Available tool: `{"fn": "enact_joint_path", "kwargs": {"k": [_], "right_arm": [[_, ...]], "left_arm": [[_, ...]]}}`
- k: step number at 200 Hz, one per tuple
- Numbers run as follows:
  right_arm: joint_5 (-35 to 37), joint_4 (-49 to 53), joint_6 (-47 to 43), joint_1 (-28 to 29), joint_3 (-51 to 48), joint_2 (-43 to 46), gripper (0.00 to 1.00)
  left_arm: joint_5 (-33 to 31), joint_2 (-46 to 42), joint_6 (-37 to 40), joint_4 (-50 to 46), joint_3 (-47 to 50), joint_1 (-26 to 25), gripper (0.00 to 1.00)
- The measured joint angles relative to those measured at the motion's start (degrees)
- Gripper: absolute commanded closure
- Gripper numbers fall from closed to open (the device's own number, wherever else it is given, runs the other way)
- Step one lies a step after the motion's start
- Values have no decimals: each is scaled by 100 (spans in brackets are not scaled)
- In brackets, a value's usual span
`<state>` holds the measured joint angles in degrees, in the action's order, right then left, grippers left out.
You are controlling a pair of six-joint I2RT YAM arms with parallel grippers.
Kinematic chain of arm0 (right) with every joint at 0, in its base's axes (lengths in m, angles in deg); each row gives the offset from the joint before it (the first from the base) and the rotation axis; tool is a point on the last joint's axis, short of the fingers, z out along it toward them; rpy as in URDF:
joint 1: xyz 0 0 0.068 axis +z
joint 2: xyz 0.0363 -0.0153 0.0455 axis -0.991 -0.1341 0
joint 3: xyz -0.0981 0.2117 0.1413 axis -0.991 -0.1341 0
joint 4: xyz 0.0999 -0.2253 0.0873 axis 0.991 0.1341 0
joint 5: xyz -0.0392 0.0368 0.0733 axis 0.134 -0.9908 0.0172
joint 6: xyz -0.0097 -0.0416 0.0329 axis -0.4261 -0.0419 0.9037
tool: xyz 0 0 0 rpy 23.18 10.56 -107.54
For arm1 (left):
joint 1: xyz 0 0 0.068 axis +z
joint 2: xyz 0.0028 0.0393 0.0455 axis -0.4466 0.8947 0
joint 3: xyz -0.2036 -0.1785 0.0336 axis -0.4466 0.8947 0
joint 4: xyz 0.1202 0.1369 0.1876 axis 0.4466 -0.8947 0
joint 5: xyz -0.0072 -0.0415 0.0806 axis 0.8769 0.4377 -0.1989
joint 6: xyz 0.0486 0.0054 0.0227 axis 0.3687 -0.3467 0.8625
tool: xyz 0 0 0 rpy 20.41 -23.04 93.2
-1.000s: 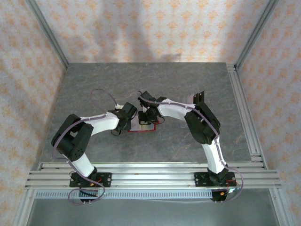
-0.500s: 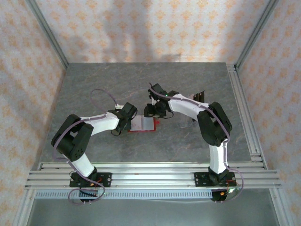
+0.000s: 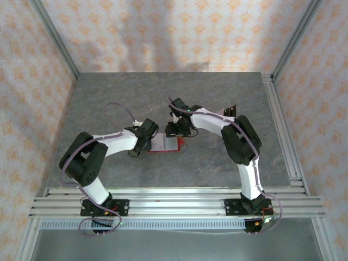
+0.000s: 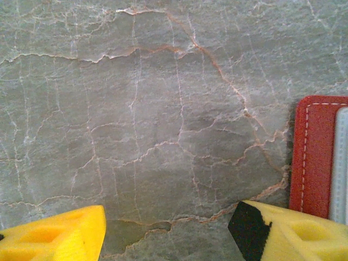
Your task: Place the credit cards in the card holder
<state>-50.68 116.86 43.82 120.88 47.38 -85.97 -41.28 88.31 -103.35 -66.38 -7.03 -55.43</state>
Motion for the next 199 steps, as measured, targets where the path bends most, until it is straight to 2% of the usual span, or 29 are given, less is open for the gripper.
{"fn": "enact_joint_path", "kwargs": {"k": [76, 199], "right_arm": [[-87, 24, -42, 131, 101, -153, 56], [-955, -503, 588, 236, 98, -162, 56]], "left_arm": [[0, 0, 0, 2, 0, 0, 31], [0, -96, 0, 46, 76, 2, 31]]}}
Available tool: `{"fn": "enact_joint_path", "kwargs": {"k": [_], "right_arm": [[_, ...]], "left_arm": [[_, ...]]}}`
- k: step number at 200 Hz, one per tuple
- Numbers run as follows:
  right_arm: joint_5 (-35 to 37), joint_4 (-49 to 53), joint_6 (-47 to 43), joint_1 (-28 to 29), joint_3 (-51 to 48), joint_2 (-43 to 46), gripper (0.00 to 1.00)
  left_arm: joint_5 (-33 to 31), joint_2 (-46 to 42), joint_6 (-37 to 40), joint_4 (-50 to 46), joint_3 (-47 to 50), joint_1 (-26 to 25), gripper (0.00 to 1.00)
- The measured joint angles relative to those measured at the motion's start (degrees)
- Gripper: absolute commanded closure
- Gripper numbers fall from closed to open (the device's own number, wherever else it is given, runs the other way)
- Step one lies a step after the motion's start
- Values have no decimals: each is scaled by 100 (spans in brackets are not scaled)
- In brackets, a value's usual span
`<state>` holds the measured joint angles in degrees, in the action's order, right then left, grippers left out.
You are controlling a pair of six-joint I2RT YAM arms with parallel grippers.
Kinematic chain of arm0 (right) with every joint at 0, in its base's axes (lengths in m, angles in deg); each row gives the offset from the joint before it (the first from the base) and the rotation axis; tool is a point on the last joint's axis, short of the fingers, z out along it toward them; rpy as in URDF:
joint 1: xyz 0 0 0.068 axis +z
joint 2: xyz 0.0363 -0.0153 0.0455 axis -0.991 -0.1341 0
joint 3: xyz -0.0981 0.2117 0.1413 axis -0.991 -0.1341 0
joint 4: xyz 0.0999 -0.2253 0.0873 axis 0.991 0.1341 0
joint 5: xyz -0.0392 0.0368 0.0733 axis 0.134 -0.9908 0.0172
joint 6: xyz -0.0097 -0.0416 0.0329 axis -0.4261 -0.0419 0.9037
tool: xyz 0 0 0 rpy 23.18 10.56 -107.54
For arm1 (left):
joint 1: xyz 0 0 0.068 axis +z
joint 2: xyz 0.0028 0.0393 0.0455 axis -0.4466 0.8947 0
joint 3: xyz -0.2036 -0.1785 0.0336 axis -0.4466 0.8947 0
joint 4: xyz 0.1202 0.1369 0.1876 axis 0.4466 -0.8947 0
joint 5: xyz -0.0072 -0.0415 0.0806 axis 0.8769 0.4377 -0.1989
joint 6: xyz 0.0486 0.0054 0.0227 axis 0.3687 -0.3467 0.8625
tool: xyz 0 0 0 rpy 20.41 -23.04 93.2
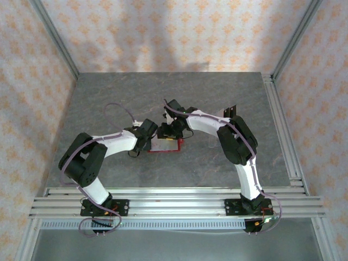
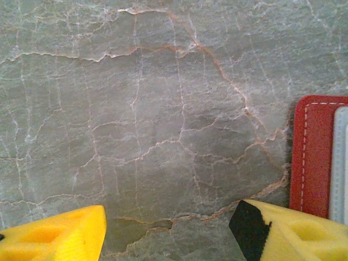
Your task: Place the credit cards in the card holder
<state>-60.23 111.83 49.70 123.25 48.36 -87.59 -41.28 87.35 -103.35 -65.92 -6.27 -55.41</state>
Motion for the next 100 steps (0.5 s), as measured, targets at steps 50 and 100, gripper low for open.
{"fn": "enact_joint_path", "kwargs": {"k": [50, 100], "right_arm": [[-74, -127, 133, 55, 0, -48, 57], [-74, -205, 199, 76, 0, -87, 57]], "left_arm": [[374, -664, 11, 31, 341, 2, 30], [787, -1598, 181, 0, 378, -44, 30]]}}
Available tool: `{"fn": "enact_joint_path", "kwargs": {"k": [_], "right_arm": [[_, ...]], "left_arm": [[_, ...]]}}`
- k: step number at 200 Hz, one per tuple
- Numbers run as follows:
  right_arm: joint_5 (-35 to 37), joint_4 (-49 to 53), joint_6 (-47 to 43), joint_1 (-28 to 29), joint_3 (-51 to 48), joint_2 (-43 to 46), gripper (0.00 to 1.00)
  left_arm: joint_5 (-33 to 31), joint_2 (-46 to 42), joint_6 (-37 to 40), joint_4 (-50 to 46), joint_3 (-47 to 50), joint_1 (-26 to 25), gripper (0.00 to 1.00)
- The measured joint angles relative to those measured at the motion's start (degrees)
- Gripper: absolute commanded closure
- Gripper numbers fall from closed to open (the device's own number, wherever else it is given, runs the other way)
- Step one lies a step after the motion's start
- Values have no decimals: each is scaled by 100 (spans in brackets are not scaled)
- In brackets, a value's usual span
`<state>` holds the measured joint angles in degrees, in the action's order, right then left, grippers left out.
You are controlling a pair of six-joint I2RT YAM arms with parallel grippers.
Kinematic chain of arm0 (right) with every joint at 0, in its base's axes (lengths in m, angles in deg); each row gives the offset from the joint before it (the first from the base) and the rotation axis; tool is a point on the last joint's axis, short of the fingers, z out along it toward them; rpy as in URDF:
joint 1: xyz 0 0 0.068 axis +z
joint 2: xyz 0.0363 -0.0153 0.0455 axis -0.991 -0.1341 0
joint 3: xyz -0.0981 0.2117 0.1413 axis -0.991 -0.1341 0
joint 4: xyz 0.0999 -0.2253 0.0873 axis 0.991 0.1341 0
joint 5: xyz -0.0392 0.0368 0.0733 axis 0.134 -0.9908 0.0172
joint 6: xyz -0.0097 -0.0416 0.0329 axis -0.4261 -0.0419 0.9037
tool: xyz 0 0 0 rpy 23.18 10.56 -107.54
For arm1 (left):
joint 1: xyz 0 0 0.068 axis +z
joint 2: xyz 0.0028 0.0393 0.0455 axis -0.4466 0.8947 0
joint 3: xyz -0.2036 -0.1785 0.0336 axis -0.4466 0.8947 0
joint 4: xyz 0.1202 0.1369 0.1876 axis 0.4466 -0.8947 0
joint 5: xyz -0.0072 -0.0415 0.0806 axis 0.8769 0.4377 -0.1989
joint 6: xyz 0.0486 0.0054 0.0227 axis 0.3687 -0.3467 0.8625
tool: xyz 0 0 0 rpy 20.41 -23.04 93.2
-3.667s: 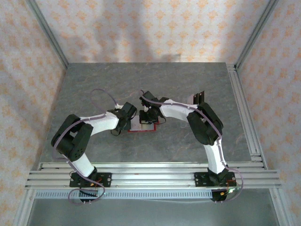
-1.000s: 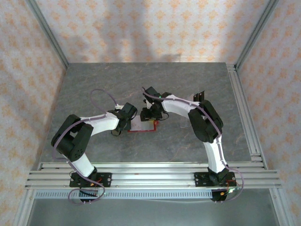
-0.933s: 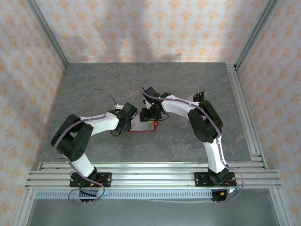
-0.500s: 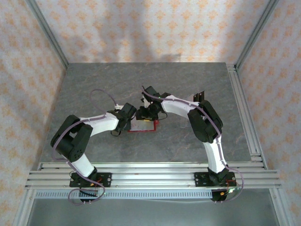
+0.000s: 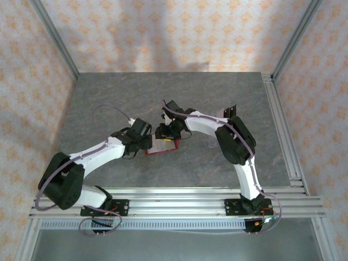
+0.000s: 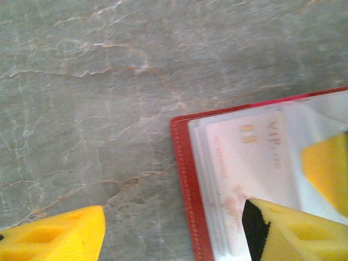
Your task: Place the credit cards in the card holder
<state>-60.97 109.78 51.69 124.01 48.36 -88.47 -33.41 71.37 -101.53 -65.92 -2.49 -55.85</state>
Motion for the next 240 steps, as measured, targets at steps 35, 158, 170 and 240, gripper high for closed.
{"fn": "enact_joint_path", "kwargs": {"k": [35, 158, 170, 240], "right_arm": [[0, -35, 22, 0, 0, 0, 57], [-39, -92, 63, 26, 0, -22, 57], [-42, -92, 63, 26, 0, -22, 57], [-59, -90, 83, 22, 2, -17, 56]], "left_arm": [[179, -247, 63, 11, 28, -378, 30], [151, 433, -31, 319, 13, -903, 30], [83, 507, -76, 321, 2, -922, 30], [-315, 721, -289, 308, -20, -931, 31]]}}
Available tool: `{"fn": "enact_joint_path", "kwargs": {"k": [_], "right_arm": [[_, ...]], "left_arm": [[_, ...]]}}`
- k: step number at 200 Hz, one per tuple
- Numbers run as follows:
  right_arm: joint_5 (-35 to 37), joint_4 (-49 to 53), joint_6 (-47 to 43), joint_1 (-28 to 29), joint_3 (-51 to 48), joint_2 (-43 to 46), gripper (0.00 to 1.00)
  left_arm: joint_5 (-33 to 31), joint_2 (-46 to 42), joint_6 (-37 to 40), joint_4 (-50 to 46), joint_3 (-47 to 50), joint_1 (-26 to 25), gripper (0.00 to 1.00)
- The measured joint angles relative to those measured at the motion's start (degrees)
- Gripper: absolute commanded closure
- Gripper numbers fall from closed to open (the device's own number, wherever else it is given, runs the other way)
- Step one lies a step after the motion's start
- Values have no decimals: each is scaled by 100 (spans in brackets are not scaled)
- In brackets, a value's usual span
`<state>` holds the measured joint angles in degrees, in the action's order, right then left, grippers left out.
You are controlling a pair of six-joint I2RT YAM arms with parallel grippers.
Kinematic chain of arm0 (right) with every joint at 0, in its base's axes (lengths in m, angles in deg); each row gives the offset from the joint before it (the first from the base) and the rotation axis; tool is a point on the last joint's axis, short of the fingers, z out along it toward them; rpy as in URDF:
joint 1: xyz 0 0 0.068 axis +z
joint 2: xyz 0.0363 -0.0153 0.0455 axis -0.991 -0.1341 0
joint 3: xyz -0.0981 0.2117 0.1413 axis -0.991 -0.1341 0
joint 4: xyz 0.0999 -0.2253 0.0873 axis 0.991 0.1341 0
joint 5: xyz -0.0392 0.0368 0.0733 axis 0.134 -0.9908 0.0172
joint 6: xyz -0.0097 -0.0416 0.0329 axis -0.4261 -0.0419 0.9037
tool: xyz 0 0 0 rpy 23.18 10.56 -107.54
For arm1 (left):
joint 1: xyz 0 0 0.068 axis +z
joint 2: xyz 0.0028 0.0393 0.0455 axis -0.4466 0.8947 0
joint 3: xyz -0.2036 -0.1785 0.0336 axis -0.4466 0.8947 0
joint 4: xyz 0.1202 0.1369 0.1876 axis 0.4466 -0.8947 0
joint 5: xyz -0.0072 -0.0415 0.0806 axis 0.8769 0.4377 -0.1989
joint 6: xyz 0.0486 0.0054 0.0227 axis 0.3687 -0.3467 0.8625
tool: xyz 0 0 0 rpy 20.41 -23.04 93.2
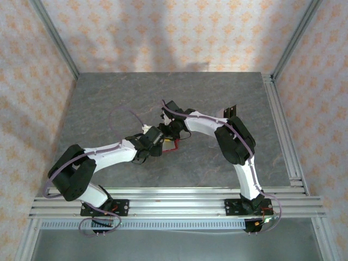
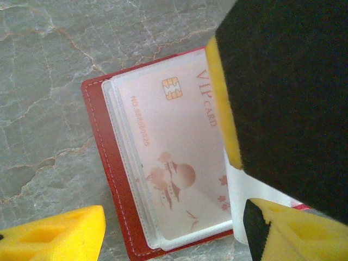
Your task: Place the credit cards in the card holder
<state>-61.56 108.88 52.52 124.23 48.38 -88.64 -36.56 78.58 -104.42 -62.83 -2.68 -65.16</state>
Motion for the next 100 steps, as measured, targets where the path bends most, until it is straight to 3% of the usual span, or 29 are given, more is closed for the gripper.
{"fn": "enact_joint_path", "kwargs": {"k": [100], "right_arm": [[216, -463, 452, -260, -605, 1029, 51]], "left_arm": [[-109, 92, -103, 2, 0, 0, 31]]}}
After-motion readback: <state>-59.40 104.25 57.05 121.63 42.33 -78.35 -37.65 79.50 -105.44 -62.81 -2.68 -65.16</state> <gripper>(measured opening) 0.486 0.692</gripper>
